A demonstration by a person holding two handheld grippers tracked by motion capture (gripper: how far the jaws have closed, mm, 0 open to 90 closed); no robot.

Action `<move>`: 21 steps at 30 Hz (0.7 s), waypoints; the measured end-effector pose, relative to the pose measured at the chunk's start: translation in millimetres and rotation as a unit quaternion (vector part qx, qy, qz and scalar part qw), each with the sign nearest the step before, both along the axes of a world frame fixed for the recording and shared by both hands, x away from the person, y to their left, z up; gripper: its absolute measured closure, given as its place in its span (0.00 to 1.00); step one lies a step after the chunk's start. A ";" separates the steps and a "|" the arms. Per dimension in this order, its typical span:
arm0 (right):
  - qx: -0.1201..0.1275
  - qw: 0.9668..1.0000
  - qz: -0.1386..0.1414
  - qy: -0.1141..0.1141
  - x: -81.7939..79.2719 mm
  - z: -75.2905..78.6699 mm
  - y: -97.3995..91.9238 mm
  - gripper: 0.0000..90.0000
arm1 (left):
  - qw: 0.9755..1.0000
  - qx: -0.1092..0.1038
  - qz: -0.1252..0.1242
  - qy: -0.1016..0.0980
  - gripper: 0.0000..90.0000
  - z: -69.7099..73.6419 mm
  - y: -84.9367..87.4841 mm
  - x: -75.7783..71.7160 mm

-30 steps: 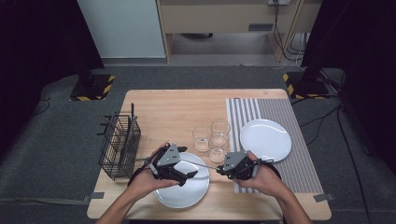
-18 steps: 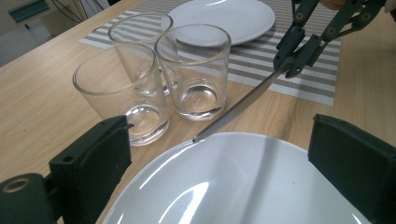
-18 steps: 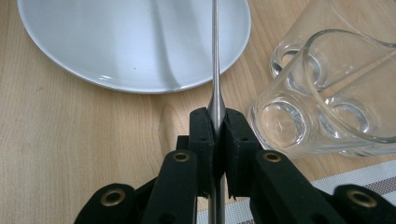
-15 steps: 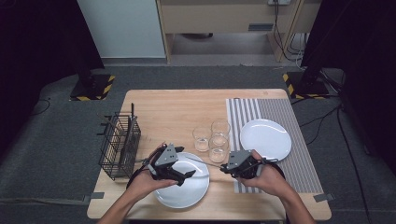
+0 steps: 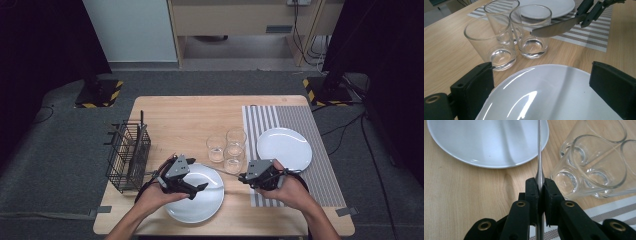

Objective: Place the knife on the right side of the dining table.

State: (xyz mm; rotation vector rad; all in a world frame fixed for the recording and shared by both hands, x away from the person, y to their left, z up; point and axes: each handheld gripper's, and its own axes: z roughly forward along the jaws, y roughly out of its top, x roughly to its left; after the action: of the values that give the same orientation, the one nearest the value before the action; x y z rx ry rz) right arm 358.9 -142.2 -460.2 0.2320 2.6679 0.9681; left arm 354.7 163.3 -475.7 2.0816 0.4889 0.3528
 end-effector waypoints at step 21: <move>-0.008 0.998 -0.044 -0.039 2.2 30.3 -23.4 0.92 | 1.000 0.020 0.015 0.016 0.04 -9.8 -1.0 -0.5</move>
State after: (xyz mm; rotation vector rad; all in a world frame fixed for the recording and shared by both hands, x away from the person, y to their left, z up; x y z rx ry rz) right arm 361.0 -165.6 -430.0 0.2986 2.5709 0.9099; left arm 354.2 162.3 -485.5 2.1228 0.5362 0.3508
